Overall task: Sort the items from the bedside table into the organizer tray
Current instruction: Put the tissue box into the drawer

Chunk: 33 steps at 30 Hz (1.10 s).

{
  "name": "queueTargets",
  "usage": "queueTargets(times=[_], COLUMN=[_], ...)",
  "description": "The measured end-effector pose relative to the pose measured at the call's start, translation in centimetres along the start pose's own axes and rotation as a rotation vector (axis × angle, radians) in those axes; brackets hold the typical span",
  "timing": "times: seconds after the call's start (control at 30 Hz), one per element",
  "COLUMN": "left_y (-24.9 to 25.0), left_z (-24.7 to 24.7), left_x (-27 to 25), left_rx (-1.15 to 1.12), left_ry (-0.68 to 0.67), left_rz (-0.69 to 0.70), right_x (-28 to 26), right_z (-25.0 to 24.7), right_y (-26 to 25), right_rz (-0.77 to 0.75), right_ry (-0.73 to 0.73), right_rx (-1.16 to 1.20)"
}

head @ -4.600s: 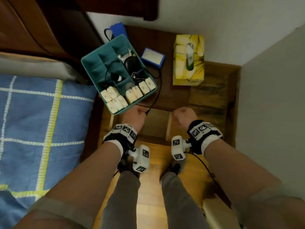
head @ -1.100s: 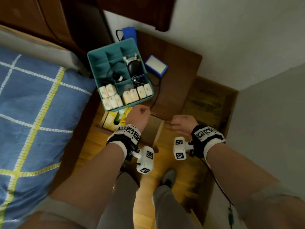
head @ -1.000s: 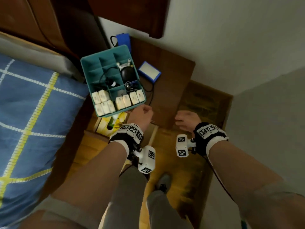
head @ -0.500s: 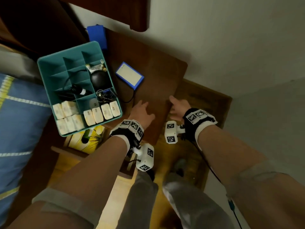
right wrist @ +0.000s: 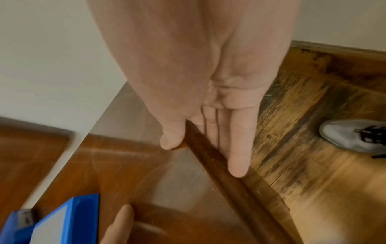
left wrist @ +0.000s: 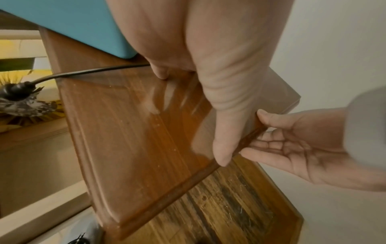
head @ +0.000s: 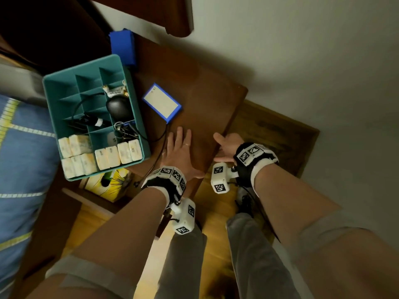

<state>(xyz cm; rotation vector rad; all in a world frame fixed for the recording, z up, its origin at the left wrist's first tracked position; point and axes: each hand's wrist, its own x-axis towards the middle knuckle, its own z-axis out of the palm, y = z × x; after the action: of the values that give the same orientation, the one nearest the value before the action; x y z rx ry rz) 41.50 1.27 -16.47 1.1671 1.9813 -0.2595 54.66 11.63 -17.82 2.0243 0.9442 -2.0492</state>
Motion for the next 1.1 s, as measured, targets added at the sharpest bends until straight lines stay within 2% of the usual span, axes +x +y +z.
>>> queueTargets(times=[0.1, 0.33, 0.5, 0.6, 0.7, 0.77, 0.9, 1.1], left_y=[-0.5, -3.5, -2.7, -0.7, 1.1, 2.0, 3.3, 4.7], left_z=[0.6, 2.2, 1.5, 0.8, 0.3, -0.2, -1.5, -4.8], left_x=[-0.5, -2.8, -3.7, -2.7, -1.9, -1.4, -0.5, -0.9], left_rx=[0.023, 0.017, -0.064, -0.016, -0.032, -0.051, -0.14, -0.389], left_ry=[-0.002, -0.006, 0.139, 0.081, 0.067, 0.074, 0.11, 0.175], left_rz=[-0.004, 0.038, 0.012, 0.07, 0.081, 0.074, 0.087, 0.086], right_x=[0.2, -1.4, -1.8, -1.9, -1.9, -2.0, -1.3, -2.7], right_z=[0.4, 1.9, 2.9, 3.2, 2.5, 1.1, -4.0, -8.9], right_y=[1.6, 5.1, 8.0, 9.4, 10.5, 10.1, 7.8, 1.1], right_rz=[0.031, 0.109, 0.203, 0.284, 0.282, 0.234, 0.113, -0.022], right_ry=[-0.01, -0.068, -0.225, -0.364, -0.433, -0.405, -0.202, 0.059], right_rx=[0.096, 0.064, 0.063, 0.089, 0.051, -0.025, -0.171, -0.378])
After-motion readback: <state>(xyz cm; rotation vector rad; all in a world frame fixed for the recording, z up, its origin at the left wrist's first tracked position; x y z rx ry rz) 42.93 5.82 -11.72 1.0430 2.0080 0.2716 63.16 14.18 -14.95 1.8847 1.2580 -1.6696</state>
